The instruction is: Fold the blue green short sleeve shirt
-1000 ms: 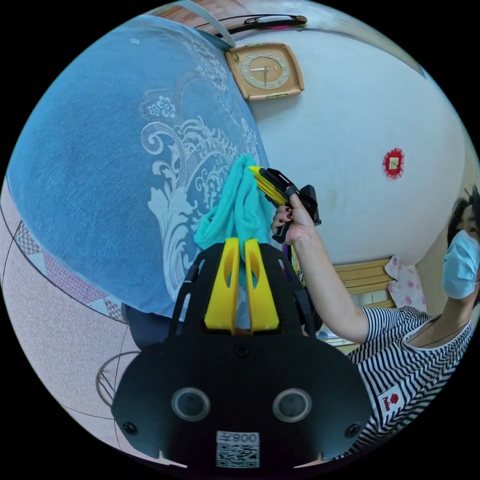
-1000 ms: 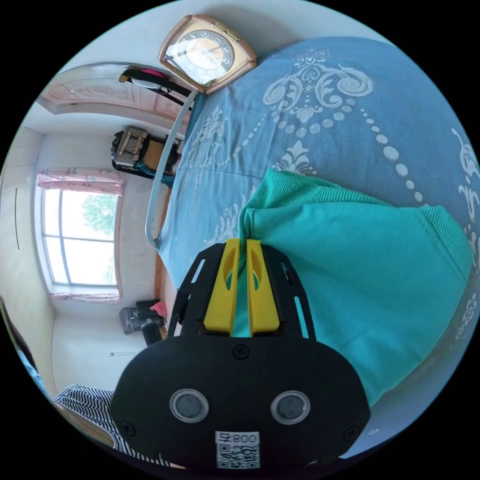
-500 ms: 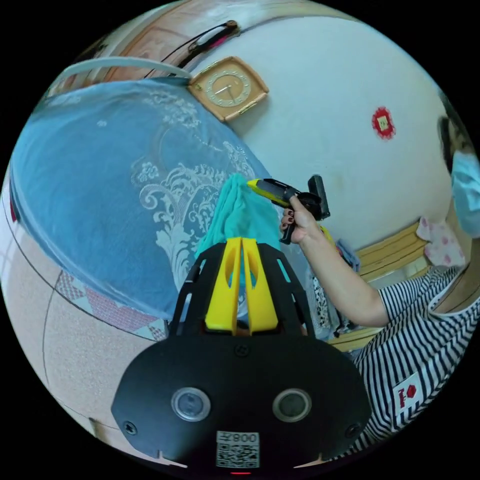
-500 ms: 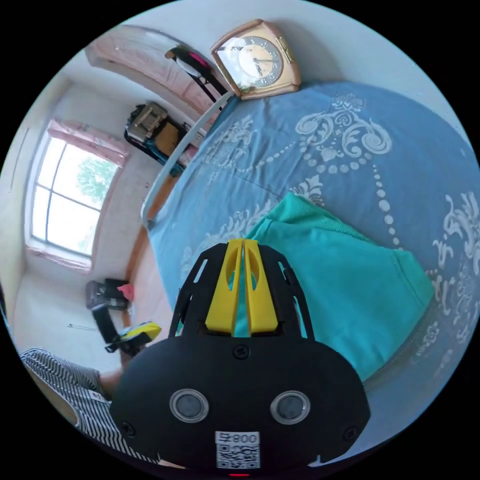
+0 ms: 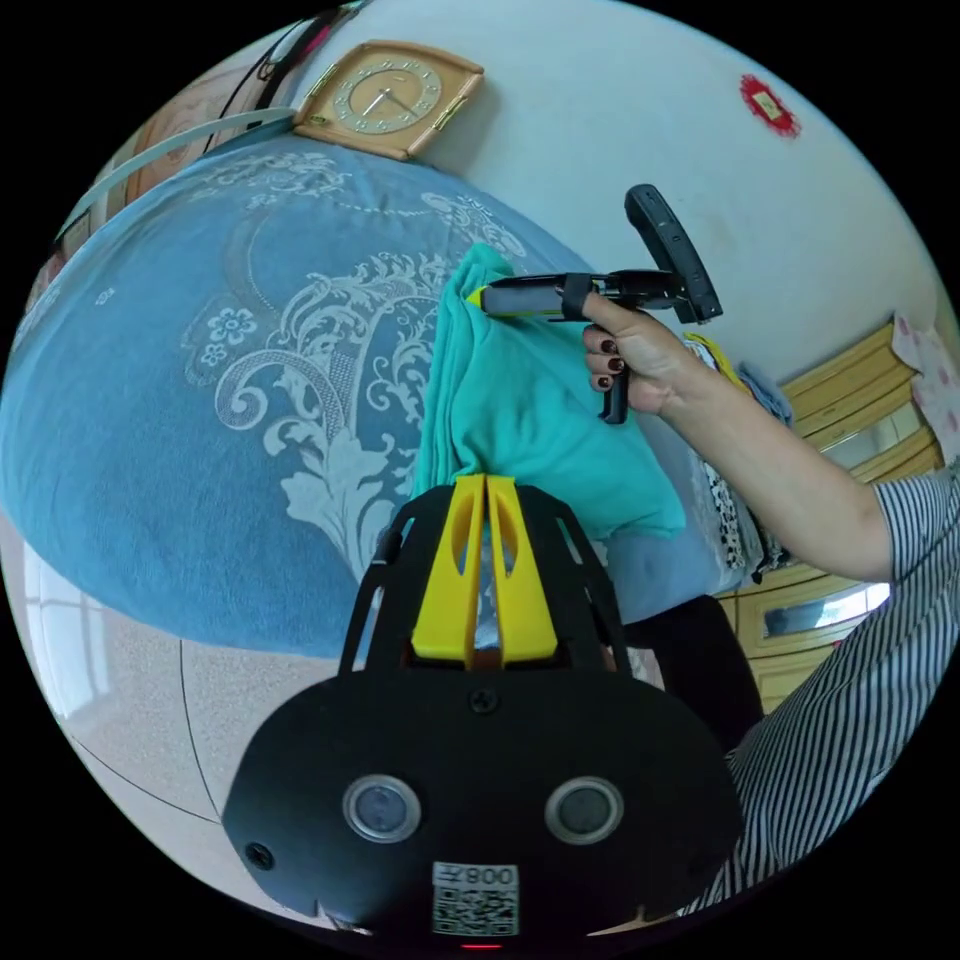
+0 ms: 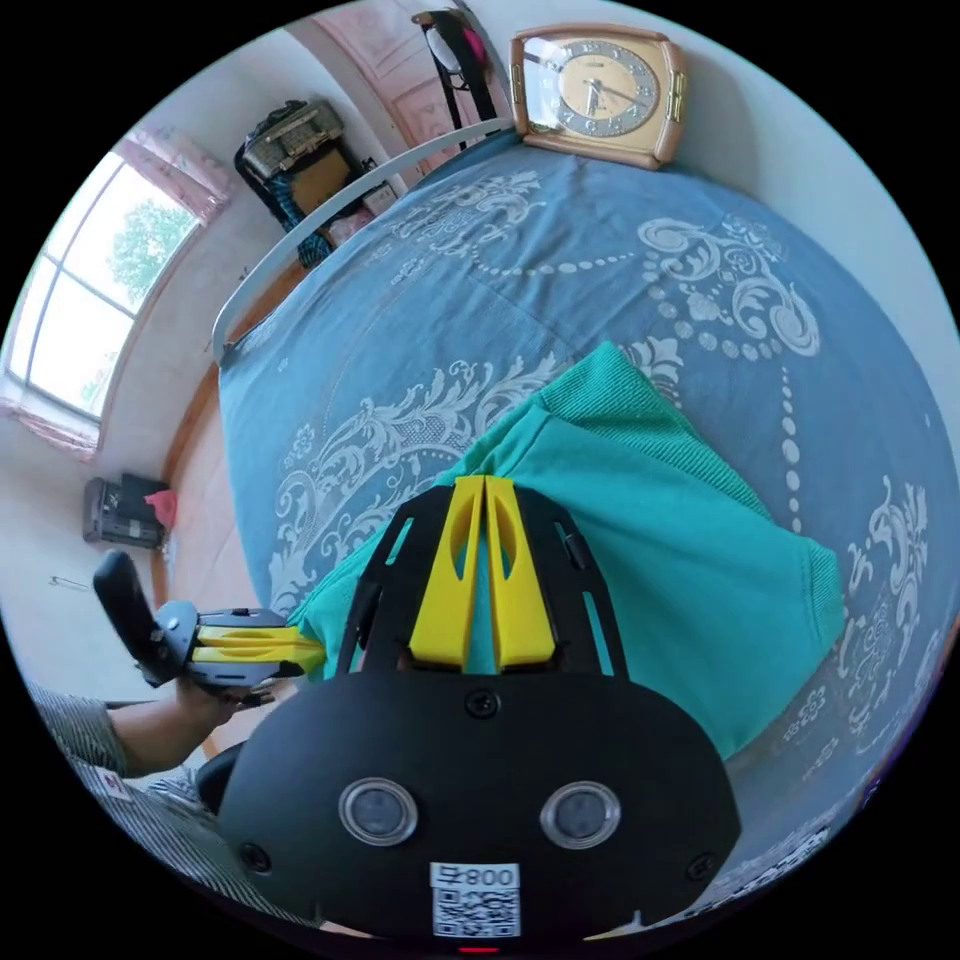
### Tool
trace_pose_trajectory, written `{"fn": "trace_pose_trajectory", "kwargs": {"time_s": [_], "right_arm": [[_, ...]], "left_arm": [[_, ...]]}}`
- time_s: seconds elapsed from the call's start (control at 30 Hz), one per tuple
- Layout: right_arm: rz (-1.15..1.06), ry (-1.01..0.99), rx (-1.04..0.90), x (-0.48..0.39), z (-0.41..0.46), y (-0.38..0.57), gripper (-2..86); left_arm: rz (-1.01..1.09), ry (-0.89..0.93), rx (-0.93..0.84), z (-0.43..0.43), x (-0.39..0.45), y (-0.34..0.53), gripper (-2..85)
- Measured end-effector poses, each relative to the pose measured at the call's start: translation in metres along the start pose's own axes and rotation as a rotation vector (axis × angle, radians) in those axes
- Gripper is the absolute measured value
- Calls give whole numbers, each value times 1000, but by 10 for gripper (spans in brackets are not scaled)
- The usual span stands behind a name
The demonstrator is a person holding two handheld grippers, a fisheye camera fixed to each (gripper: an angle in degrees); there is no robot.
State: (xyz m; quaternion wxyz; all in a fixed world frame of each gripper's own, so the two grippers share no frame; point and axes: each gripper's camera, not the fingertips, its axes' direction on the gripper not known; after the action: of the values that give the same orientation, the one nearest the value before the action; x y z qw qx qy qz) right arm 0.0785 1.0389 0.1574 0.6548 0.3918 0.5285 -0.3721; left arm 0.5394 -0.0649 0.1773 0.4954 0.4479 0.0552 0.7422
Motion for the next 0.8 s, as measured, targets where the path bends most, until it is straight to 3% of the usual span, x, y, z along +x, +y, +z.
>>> {"fn": "trace_pose_trajectory", "kwargs": {"time_s": [0.13, 0.27, 0.37, 0.57, 0.8], "right_arm": [[20, -107, 13, -3, -81, 33, 6], [38, 15, 111, -22, -180, 142, 19], [65, 109, 75, -53, -215, 235, 45], [3, 238, -20, -146, -229, 347, 60], [-86, 380, -13, -218, -226, 369, 61]], "left_arm": [[7, -63, 74, -25, 31, 0, 2], [99, -77, 64, -21, 79, -3, 2], [125, -110, 39, 0, 104, -10, 2], [90, -193, -54, 49, 118, -28, 2], [75, -228, -82, 72, 147, -41, 2]]}}
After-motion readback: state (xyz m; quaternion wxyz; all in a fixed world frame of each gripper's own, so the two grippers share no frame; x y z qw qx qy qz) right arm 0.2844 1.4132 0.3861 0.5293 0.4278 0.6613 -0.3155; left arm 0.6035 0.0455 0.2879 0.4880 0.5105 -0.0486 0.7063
